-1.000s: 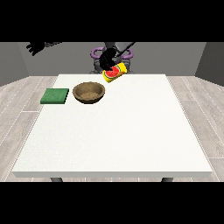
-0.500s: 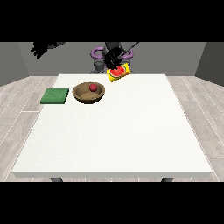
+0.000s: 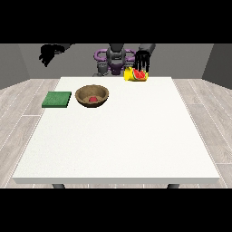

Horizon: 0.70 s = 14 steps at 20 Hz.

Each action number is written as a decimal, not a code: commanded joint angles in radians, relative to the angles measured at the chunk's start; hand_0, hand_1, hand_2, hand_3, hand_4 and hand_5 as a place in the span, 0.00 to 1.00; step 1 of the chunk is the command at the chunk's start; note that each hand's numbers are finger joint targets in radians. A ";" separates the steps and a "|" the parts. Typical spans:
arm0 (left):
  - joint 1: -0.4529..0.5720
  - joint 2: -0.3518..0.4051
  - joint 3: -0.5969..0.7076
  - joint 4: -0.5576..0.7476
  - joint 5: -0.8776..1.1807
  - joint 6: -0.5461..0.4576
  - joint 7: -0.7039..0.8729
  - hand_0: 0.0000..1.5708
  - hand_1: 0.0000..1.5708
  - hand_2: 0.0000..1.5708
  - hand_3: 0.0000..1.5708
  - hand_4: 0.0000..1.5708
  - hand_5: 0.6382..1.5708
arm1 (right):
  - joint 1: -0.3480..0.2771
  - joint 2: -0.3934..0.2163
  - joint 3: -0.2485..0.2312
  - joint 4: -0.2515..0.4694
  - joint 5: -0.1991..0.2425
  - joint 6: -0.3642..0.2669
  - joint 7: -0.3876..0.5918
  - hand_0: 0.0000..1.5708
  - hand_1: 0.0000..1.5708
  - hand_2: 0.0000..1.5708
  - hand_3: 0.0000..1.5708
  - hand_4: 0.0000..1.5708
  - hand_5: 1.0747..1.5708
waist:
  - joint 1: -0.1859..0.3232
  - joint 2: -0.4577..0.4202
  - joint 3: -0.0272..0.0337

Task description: Pick the cup and pour the ball into the bowl, then pick the bowl and place it on the pad

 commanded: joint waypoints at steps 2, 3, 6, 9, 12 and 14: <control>0.162 -0.099 0.158 -0.139 0.405 0.108 -0.061 0.70 0.70 0.72 0.52 0.68 1.00 | -0.032 0.040 0.013 -0.027 -0.012 -0.009 -0.020 0.00 0.00 0.00 0.13 0.37 0.98 | -0.013 0.097 -0.0179; 0.184 -0.100 0.180 -0.167 0.490 0.109 -0.097 0.50 0.50 0.31 0.00 0.58 0.97 | -0.045 0.030 0.010 -0.035 -0.012 -0.012 -0.018 0.00 0.00 0.00 0.16 0.37 0.99 | -0.016 0.115 -0.0201; 0.249 -0.101 0.174 -0.277 0.751 0.099 -0.195 0.00 0.00 0.00 0.00 0.53 0.91 | -0.059 0.071 0.044 -0.047 0.001 -0.017 -0.034 0.00 0.00 0.00 0.12 0.37 0.99 | -0.041 0.169 -0.0159; 0.332 -0.102 0.130 -0.361 0.941 0.067 -0.354 0.00 0.00 0.00 0.00 0.56 0.89 | -0.091 0.111 0.068 -0.060 0.030 -0.072 -0.049 0.00 0.00 0.00 0.15 0.37 0.99 | -0.007 0.227 -0.0072; 0.412 -0.103 0.104 -0.418 1.066 -0.019 -0.503 0.00 0.00 0.00 0.00 0.57 0.88 | -0.053 0.156 0.083 -0.060 0.070 -0.120 -0.098 0.00 0.00 0.00 0.00 0.35 0.99 | 0.028 0.235 -0.0003; 0.459 -0.103 0.100 -0.412 1.088 -0.088 -0.580 0.00 0.00 0.00 0.00 0.57 0.87 | -0.063 0.169 0.076 -0.045 0.089 -0.160 -0.133 0.00 0.00 0.00 0.00 0.32 0.99 | 0.058 0.254 0.0023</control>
